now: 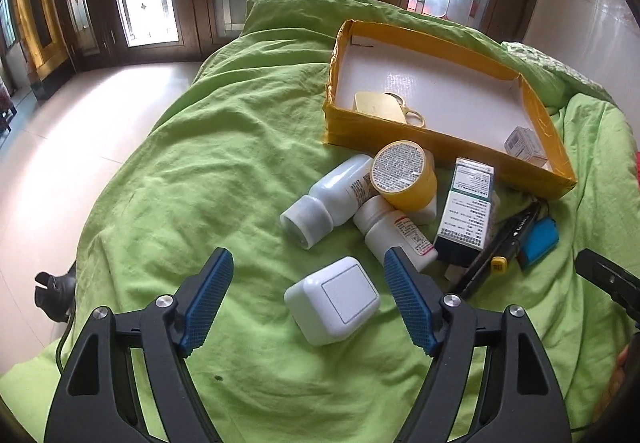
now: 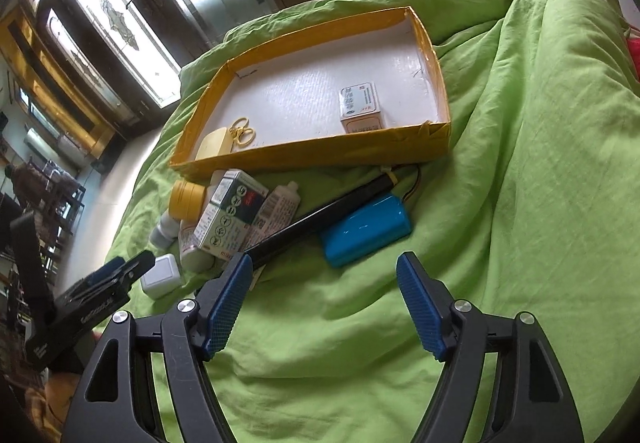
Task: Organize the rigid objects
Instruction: 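Open both tools to release the case and box inside the tray, then grasp the white plug adapter with the left tool while the right tool grasps the black marker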
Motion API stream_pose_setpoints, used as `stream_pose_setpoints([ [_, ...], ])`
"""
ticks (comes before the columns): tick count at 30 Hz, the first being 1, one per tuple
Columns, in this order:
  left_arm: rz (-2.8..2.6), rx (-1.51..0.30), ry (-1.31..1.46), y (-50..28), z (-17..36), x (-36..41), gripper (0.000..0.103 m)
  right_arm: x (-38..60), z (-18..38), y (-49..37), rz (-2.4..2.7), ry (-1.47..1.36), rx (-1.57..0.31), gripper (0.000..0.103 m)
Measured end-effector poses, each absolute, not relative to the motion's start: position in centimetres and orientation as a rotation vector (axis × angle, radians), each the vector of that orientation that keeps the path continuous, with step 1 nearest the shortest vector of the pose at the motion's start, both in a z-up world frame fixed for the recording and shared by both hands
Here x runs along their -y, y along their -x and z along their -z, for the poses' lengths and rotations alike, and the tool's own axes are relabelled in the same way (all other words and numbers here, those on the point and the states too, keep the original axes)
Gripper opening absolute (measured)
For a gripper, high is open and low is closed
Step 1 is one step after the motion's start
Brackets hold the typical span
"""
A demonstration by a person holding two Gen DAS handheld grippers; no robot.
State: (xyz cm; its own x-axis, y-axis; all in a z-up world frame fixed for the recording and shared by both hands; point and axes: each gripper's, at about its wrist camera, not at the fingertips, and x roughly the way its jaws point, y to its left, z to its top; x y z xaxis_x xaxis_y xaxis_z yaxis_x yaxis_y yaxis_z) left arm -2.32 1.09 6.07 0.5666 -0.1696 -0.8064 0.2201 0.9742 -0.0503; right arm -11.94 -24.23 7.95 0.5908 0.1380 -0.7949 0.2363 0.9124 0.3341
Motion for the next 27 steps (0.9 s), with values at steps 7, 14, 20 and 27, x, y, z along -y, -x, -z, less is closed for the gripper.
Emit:
stream_pose_setpoints([
  [7, 0.3, -1.008, -0.155, 2.0, -4.4, 0.8, 0.078, 23.4, -7.6, 12.2, 0.054, -0.403, -0.957, 0.07],
  [14, 0.36, -1.048, -0.17, 3.1, -4.3, 1.3, 0.053, 23.6, -7.5, 12.4, 0.056, -0.42, -0.959, 0.07],
  [20, 0.385, -1.065, -0.178, 3.7, -4.4, 1.4, 0.047, 23.6, -7.4, 12.4, 0.055, -0.428, -0.963, 0.07],
  [27, 0.381, -1.038, -0.265, 4.8, -4.7, 2.5, 0.048, 23.5, -6.8, 12.1, 0.032, -0.478, -1.001, 0.07],
])
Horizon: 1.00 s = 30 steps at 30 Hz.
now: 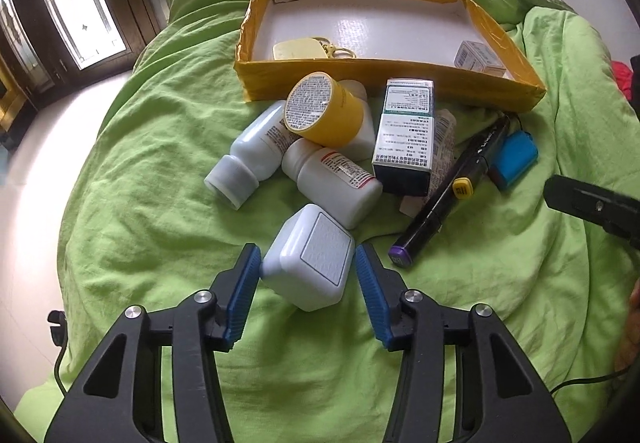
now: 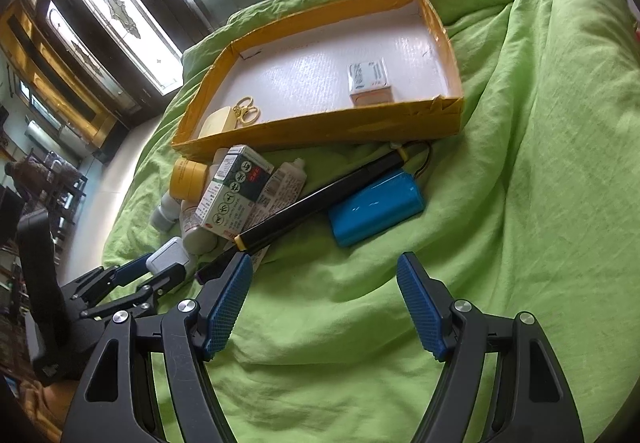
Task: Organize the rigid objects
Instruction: 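Grasp the white plug adapter with the left tool while the right tool grasps the black marker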
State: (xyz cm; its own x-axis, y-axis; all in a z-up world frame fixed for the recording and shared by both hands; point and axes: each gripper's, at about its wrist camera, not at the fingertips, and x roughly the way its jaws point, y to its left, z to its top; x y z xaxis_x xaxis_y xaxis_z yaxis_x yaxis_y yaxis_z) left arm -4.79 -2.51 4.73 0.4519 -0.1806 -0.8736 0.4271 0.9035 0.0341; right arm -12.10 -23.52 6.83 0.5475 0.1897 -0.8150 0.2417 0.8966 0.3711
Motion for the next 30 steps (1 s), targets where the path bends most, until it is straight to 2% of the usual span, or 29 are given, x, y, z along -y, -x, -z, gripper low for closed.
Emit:
stream_pose_setpoints([
  [3, 0.366, -1.037, -0.289, 4.8, -4.5, 2.7, 0.048, 24.1, -5.9, 11.1, -0.026, -0.627, -1.049, 0.062],
  [5, 0.364, -1.032, -0.295, 4.8, -4.5, 2.7, 0.048, 24.6, -5.2, 10.4, -0.037, -0.704, -1.071, 0.053],
  [9, 0.352, -1.006, -0.314, 4.8, -4.8, 2.7, 0.048, 26.0, -3.9, 9.1, 0.007, -0.827, -1.087, 0.046],
  [11, 0.348, -0.989, -0.33, 5.0, -5.0, 2.9, 0.05, 26.7, -3.7, 8.6, 0.028, -0.873, -1.078, 0.043],
  [13, 0.345, -0.972, -0.351, 5.2, -5.1, 3.1, 0.056, 27.1, -3.4, 8.2, 0.033, -0.911, -1.072, 0.038],
  [15, 0.349, -0.96, -0.379, 5.3, -5.1, 3.6, 0.059, 27.1, -3.0, 7.9, 0.027, -0.937, -1.079, 0.034],
  [21, 0.371, -0.965, -0.439, 4.9, -4.2, 4.7, 0.059, 26.7, -2.6, 7.0, 0.026, -0.916, -1.097, 0.021],
  [22, 0.375, -0.969, -0.433, 4.8, -4.2, 4.6, 0.059, 26.5, -2.9, 7.0, 0.027, -0.883, -1.096, 0.013],
  [23, 0.384, -0.973, -0.413, 4.6, -4.3, 4.4, 0.059, 26.4, -3.0, 7.0, 0.025, -0.852, -1.099, 0.006],
  [24, 0.39, -0.976, -0.397, 4.6, -4.4, 4.2, 0.053, 26.3, -3.2, 7.1, 0.028, -0.825, -1.109, 0.003],
  [25, 0.395, -0.981, -0.38, 4.4, -4.6, 4.0, 0.048, 26.2, -3.2, 7.3, 0.031, -0.805, -1.122, 0.003],
  [30, 0.46, -1.062, -0.207, 3.6, -5.0, 2.0, 0.044, 27.1, -2.5, 8.1, 0.011, -0.856, -1.147, 0.003],
])
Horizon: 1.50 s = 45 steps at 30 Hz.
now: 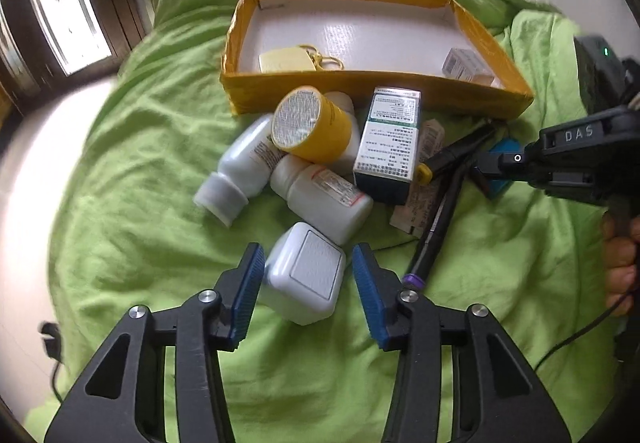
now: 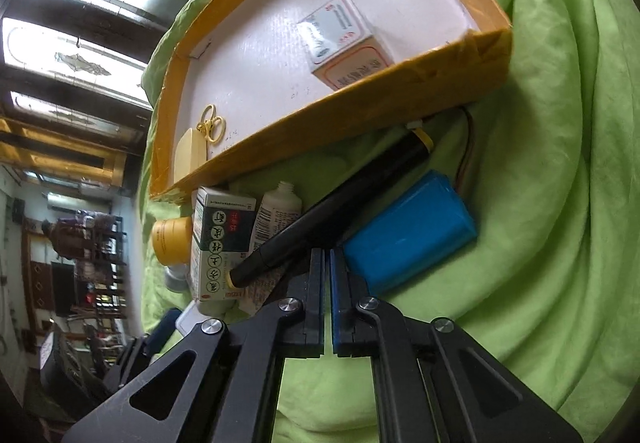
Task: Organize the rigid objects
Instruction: 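Grasp the white plug adapter with the left tool while the right tool grasps the black marker, then carry the adapter with the left tool while the right tool carries the marker into the tray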
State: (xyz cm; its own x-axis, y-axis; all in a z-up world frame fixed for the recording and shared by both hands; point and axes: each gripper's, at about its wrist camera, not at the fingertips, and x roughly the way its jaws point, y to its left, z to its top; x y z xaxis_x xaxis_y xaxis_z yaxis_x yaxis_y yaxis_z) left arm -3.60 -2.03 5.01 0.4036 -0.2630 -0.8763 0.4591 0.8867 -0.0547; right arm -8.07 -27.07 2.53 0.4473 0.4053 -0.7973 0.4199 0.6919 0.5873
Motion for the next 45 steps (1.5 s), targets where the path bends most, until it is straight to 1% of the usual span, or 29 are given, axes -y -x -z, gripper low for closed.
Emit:
stream_pose_setpoints([
  [3, 0.444, -1.072, -0.194, 3.6, -4.9, 1.8, 0.044, 28.0, -3.2, 8.6, 0.017, -0.872, -1.122, 0.006],
  [5, 0.432, -1.072, -0.211, 3.7, -4.8, 2.0, 0.044, 27.8, -3.3, 8.4, 0.003, -0.904, -1.119, 0.024],
  [7, 0.422, -1.066, -0.248, 3.9, -4.7, 2.4, 0.045, 27.2, -3.2, 8.4, -0.013, -0.901, -1.13, 0.027],
  [11, 0.423, -1.045, -0.301, 4.2, -4.6, 3.1, 0.046, 25.1, -2.2, 7.7, -0.062, -0.919, -1.186, 0.027],
  [13, 0.423, -1.047, -0.306, 4.2, -4.5, 3.1, 0.049, 24.1, -1.3, 7.1, -0.072, -0.935, -1.21, 0.027],
  [18, 0.418, -1.052, -0.315, 4.1, -4.4, 3.0, 0.051, 23.8, 0.0, 6.2, -0.06, -0.952, -1.215, 0.027],
  [19, 0.418, -1.056, -0.318, 4.1, -4.3, 3.0, 0.054, 23.9, 0.1, 6.2, -0.064, -0.957, -1.212, 0.024],
  [20, 0.42, -1.063, -0.32, 4.0, -4.2, 3.1, 0.056, 24.0, 0.0, 6.3, -0.067, -0.954, -1.211, 0.023],
  [21, 0.423, -1.072, -0.322, 4.1, -4.0, 3.1, 0.062, 24.1, -0.3, 6.5, -0.072, -0.946, -1.21, 0.023],
  [22, 0.426, -1.082, -0.326, 4.0, -3.8, 3.2, 0.065, 24.3, -0.5, 6.7, -0.073, -0.937, -1.208, 0.021],
  [27, 0.44, -1.106, -0.308, 3.5, -3.5, 2.9, 0.064, 24.6, -2.3, 7.9, -0.07, -0.83, -1.201, 0.014],
  [29, 0.447, -1.105, -0.312, 3.2, -3.6, 2.7, 0.063, 24.6, -3.1, 8.5, -0.071, -0.8, -1.186, 0.014],
  [31, 0.47, -1.123, -0.336, 2.7, -3.4, 2.8, 0.05, 24.5, -3.8, 9.2, -0.083, -0.778, -1.177, 0.013],
  [34, 0.488, -1.14, -0.399, 2.8, -2.9, 3.2, 0.045, 24.0, -3.9, 9.6, -0.095, -0.752, -1.185, 0.013],
  [37, 0.516, -1.144, -0.426, 3.6, -2.9, 3.7, 0.042, 23.4, -3.4, 9.1, -0.094, -0.73, -1.206, 0.013],
  [43, 0.566, -1.201, -0.284, 4.3, -3.5, 2.7, 0.042, 22.2, -2.8, 7.9, -0.097, -0.677, -1.242, 0.013],
  [45, 0.565, -1.213, -0.278, 4.4, -3.3, 2.6, 0.042, 21.9, -2.5, 7.6, -0.096, -0.675, -1.255, 0.013],
])
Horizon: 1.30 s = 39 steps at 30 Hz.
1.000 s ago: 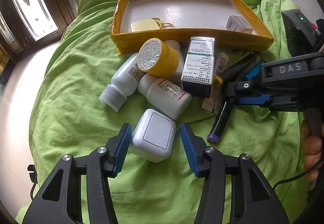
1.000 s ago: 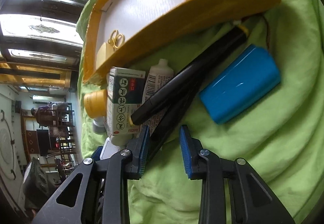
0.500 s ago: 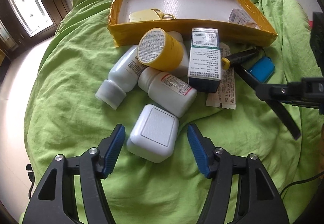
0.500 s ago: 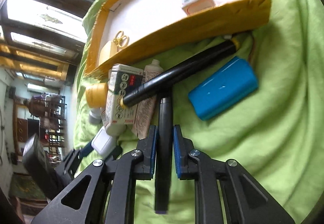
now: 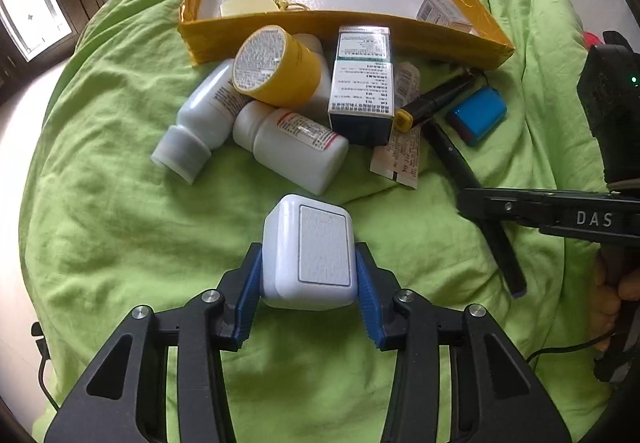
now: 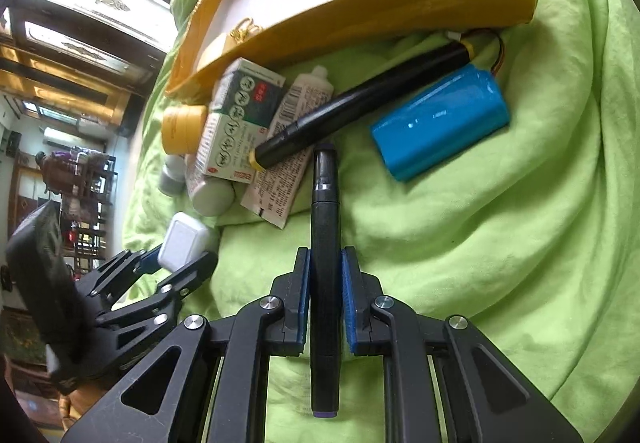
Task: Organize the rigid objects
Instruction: 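Carry the adapter with the left tool while the right tool carries the marker into the tray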
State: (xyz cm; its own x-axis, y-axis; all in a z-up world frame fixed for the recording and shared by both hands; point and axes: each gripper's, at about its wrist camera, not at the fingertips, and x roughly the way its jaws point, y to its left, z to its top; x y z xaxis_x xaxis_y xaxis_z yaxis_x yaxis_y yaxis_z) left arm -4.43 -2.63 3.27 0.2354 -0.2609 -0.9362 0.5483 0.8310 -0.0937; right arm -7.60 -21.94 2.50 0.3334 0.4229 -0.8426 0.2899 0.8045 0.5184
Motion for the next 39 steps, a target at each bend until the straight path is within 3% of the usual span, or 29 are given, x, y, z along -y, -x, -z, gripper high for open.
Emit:
stream_pose_setpoints([
  [10, 0.483, -1.183, -0.301, 4.0, -1.8, 3.6, 0.041, 21.4, -1.7, 7.2, -0.105, -0.645, -1.277, 0.013],
  [24, 0.525, -1.065, -0.138, 5.2, -6.2, 1.1, 0.039, 19.1, -4.2, 9.7, -0.169, -0.588, -1.152, 0.013],
  [39, 0.436, -0.985, -0.147, 4.4, -6.8, 0.8, 0.039, 19.0, -4.9, 9.4, -0.147, -0.544, -1.116, 0.013],
])
